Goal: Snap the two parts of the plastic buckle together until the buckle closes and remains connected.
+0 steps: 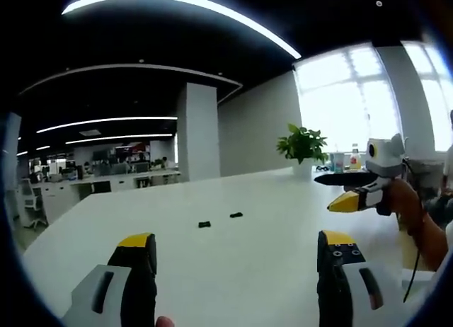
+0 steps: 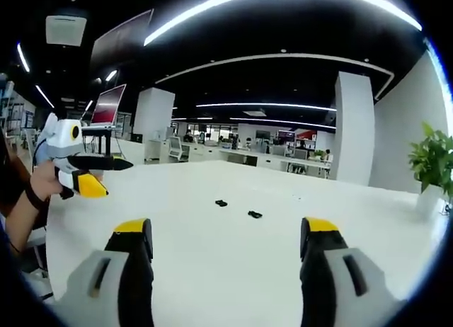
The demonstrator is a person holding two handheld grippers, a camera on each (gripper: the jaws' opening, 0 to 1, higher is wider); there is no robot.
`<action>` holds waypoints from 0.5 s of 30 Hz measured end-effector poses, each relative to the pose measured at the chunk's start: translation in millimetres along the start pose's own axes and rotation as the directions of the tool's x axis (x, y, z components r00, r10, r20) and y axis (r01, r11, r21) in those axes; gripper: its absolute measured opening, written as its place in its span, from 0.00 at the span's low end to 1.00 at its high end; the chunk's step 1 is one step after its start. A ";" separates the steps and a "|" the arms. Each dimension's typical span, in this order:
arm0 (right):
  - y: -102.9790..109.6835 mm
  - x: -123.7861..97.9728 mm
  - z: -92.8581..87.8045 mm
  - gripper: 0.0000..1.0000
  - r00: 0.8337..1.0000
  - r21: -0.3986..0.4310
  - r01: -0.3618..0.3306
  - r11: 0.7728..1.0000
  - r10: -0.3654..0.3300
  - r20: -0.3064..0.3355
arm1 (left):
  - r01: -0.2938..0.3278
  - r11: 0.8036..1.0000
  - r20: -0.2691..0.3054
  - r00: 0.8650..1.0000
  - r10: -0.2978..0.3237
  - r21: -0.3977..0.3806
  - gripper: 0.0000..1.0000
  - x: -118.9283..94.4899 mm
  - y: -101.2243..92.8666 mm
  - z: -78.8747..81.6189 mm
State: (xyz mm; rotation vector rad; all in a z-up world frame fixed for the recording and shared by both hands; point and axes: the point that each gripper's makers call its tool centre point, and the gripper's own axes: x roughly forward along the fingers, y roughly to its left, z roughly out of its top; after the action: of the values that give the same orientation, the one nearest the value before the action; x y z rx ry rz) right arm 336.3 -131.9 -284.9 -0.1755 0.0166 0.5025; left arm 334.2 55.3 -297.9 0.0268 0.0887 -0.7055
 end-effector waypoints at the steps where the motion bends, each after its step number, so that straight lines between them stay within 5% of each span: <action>1: -0.1 1.1 1.3 0.86 1.000 -0.001 -0.001 1.000 0.001 0.001 | 0.000 1.000 -0.001 1.000 0.000 -0.001 0.96 0.8 0.2 0.3; 15: -0.7 22.4 9.4 0.86 1.000 -0.005 -0.017 1.000 0.017 -0.005 | 0.005 1.000 -0.010 1.000 -0.005 -0.001 0.96 10.2 -1.1 8.3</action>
State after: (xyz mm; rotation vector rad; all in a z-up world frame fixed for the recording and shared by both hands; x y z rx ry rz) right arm 356.0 -120.2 -276.9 -0.1820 0.0220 0.5190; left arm 341.8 47.5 -290.6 0.0290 0.0991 -0.7103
